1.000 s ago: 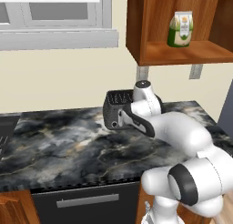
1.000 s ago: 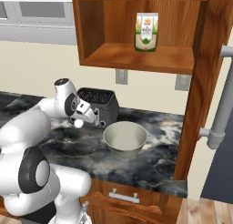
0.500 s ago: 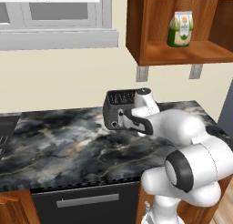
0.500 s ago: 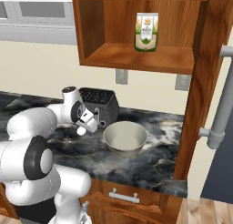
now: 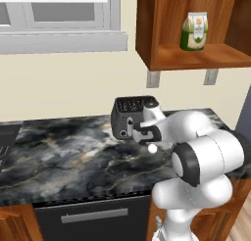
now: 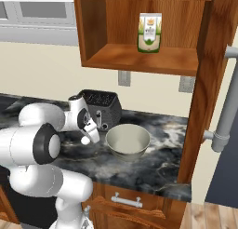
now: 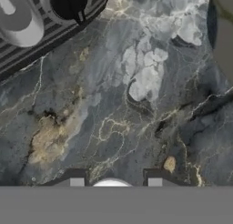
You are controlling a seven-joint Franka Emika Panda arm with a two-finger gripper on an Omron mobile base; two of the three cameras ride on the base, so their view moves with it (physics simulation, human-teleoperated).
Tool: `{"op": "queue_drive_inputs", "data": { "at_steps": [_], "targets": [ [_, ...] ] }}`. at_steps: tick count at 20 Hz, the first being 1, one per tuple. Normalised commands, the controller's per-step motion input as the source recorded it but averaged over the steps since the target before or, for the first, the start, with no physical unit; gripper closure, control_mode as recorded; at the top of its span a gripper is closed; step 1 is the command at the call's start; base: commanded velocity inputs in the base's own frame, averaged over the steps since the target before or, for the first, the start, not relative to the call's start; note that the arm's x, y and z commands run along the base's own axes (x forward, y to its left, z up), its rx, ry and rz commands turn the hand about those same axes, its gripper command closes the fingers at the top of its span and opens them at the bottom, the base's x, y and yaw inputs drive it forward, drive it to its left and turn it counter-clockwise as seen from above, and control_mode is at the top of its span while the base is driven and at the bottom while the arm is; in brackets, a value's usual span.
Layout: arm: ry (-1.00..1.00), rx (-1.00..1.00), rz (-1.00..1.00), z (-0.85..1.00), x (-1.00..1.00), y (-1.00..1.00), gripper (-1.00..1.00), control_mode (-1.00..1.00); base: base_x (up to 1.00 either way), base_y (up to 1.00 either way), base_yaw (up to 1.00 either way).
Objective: Pick the egg and butter from the fridge and place them by the bowl for mixing.
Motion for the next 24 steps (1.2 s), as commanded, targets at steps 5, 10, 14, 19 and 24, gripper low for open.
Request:
{"op": "queue_drive_inputs", "data": {
  "at_steps": [5, 10, 14, 19, 24],
  "targets": [
    [0.03, 0.00, -0.16, -0.29, 0.12, -0.07, 1.00, -1.00, 0.00, 0.00, 0.00],
    [0.04, 0.00, -0.15, -0.24, 0.01, 0.00, 1.00, -1.00, 0.00, 0.00, 0.00],
    [0.03, 0.00, -0.15, -0.22, 0.00, -0.02, -1.00, -1.00, 0.00, 0.00, 0.00],
    [0.01, 0.00, -0.13, -0.19, 0.01, -0.09, -1.00, -1.00, 0.00, 0.00, 0.00],
    [0.00, 0.00, -0.10, -0.09, 0.00, -0.09, -1.00, -1.00, 0.00, 0.00, 0.00]
  ]
}}
